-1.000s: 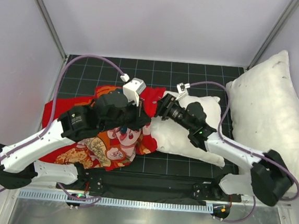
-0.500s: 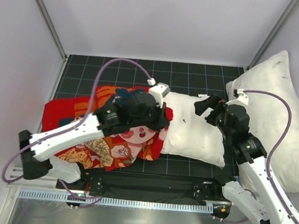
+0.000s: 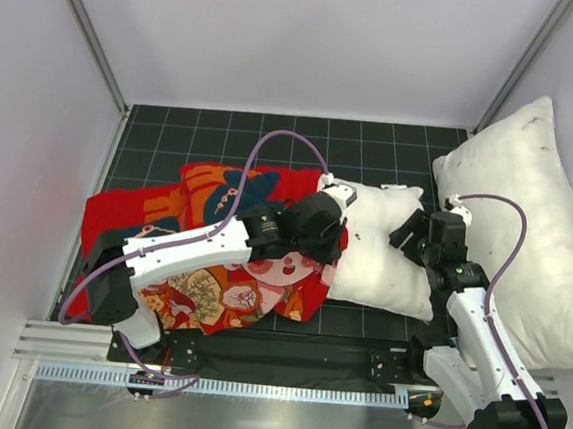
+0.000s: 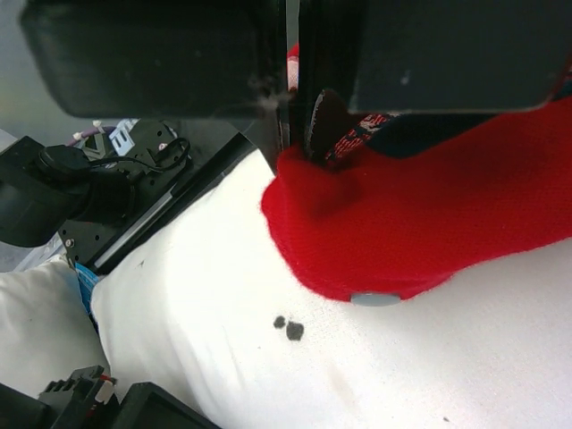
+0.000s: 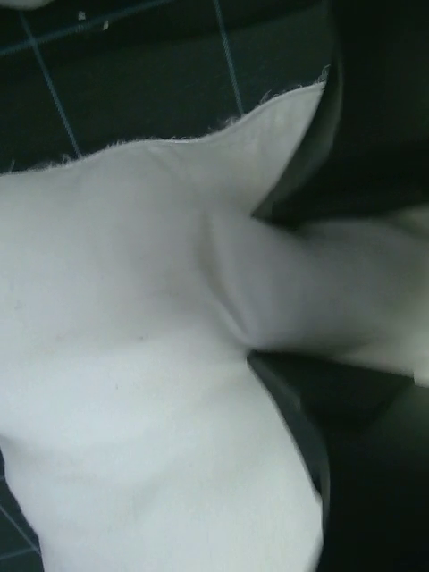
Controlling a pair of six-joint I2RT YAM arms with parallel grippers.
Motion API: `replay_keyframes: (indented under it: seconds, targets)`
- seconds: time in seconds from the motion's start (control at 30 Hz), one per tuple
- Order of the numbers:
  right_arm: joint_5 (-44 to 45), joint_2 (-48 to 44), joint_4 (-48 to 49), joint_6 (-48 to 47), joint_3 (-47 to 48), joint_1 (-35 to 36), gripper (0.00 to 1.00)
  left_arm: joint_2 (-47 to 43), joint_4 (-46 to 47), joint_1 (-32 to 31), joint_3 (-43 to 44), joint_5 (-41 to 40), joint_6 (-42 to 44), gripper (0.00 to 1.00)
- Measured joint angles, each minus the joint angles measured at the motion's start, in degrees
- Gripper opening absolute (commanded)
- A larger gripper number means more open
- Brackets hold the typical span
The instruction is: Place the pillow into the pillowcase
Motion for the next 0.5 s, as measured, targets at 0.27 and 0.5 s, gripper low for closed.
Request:
replay_keyframes:
  seconds: [0.27, 0.5]
  targets:
    - [-11.45, -4.90, 3.39, -0.28, 0.02, -0.70, 0.04, -0.98, -8.39, -0.37, 5.31, -4.37, 0.46, 0.64]
    - [-16.83, -12.37, -2.64, -2.40, 3.89, -0.63, 0.04, -5.62, -25.14, -1.33, 15.43, -20.13, -1.68, 0.90]
